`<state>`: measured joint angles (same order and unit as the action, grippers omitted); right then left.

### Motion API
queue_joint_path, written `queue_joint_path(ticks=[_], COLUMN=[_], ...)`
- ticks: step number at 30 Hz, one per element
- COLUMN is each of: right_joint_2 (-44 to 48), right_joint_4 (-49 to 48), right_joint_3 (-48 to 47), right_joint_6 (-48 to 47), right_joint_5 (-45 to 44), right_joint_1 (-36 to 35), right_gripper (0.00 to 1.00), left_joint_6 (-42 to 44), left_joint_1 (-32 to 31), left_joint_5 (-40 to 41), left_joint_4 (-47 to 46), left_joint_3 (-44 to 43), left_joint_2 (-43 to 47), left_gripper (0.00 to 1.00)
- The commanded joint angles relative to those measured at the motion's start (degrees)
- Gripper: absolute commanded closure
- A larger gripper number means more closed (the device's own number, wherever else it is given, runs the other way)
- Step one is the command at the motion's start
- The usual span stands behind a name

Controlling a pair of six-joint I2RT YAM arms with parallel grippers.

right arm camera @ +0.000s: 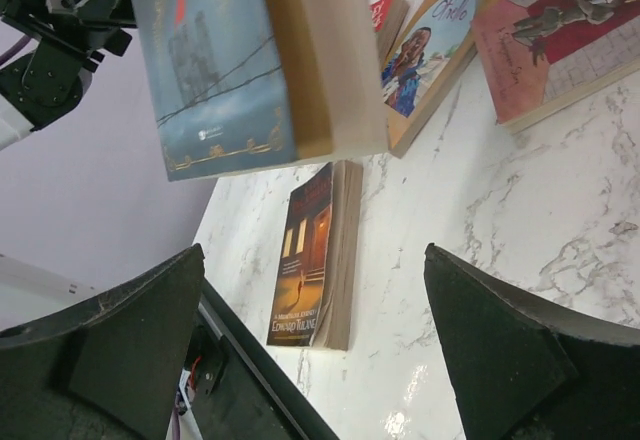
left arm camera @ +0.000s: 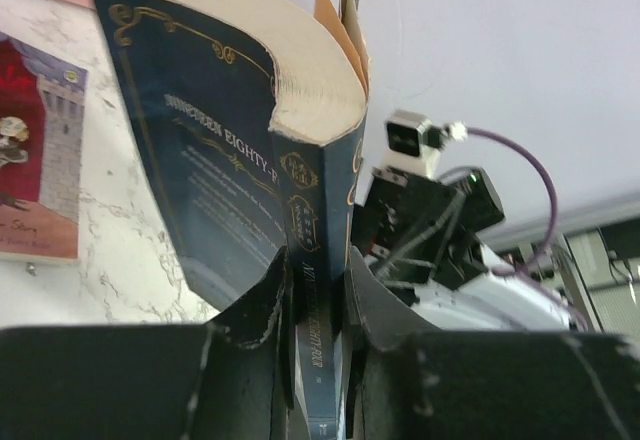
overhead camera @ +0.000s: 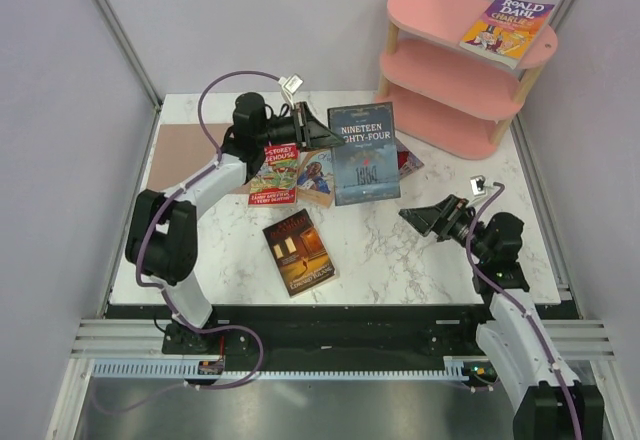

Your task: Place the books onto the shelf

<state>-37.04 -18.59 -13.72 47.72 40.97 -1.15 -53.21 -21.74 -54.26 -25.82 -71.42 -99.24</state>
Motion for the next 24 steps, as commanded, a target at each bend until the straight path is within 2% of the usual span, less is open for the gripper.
queue_joint_path(ticks=[1,2,7,11,14,18,21,23,24], right_joint_2=[-5.4,-8.1,-16.1,-18.3,-17.4,-12.8,-7.0,-3.9,-3.5], right_joint_4=[-6.2,-9.8,-14.2,-22.3,-23.9,-16.9,-7.6,-2.9,-2.4], right_joint_3=[-1.4,-1.8,-3.6,-3.0,-2.1,-2.1,-3.6,-5.4,-5.6], right_joint_6=[-0.6,-0.2,-0.1,3.5,5.2,2.6,-1.3,-3.6,-3.8], right_joint_5=[2.1,2.4,4.4,6.7,8.2,8.0,5.8,5.4,5.8], right_joint_1=[0.8,0.9,2.4,2.6,2.6,2.9,3.6,3.8,3.8], right_gripper=[0.02,0.02,0.02,0.02,0.02,0.02,0.02,0.02,0.02], left_joint_6=[-2.1,-2.8,-9.2,-12.4,-12.7,-12.7,-11.5,-8.9,-5.4], left_joint_1=[-0.4,-0.4,-0.5,-1.1,-1.1,-1.0,-0.9,-0.5,-0.6], left_joint_5=[-13.8,-15.8,-18.3,-20.5,-20.2,-20.0,-20.8,-20.6,-20.5], left_joint_4=[-7.4,-8.8,-19.9,-23.5,-24.5,-24.8,-23.8,-20.8,-16.2], left_joint_3=[-5.0,-4.6,-1.7,-1.4,-0.5,-0.1,0.0,0.1,0.2], left_joint_2=[-1.2,-1.4,-1.4,-2.9,-3.2,-4.6,-5.3,-5.3,-5.3], left_gripper=[0.98,0.98,0.98,0.98,0.98,0.98,0.98,0.98,0.98])
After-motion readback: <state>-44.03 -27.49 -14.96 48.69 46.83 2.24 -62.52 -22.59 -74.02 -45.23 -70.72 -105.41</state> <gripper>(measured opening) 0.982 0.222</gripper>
